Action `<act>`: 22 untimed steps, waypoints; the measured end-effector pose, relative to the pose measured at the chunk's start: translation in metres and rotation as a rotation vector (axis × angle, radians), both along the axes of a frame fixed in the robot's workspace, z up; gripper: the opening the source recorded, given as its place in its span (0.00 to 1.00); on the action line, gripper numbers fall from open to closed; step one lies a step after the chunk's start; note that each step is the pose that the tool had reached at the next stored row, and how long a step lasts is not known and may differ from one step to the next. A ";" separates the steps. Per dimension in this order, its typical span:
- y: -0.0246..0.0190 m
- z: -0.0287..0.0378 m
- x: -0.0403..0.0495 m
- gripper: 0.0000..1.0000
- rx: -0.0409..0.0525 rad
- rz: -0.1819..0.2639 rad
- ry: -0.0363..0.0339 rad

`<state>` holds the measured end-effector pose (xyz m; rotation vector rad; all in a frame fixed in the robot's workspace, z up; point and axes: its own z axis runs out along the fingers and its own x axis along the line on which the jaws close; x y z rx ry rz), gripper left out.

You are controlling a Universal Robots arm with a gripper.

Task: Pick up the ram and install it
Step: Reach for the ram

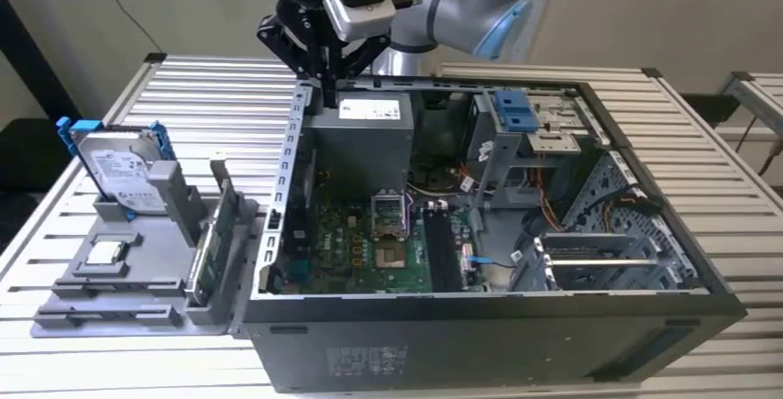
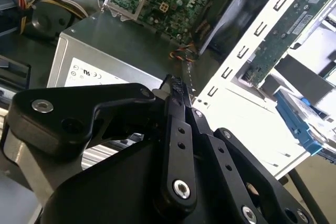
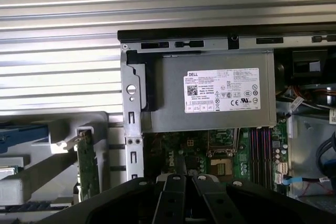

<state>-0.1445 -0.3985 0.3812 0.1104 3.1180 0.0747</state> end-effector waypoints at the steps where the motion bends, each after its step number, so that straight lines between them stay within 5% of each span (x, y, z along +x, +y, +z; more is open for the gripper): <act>1: 0.0000 0.0000 0.0000 0.11 0.0000 0.000 0.0000; 22: 0.0000 -0.0005 -0.0087 0.11 0.0000 0.000 0.0003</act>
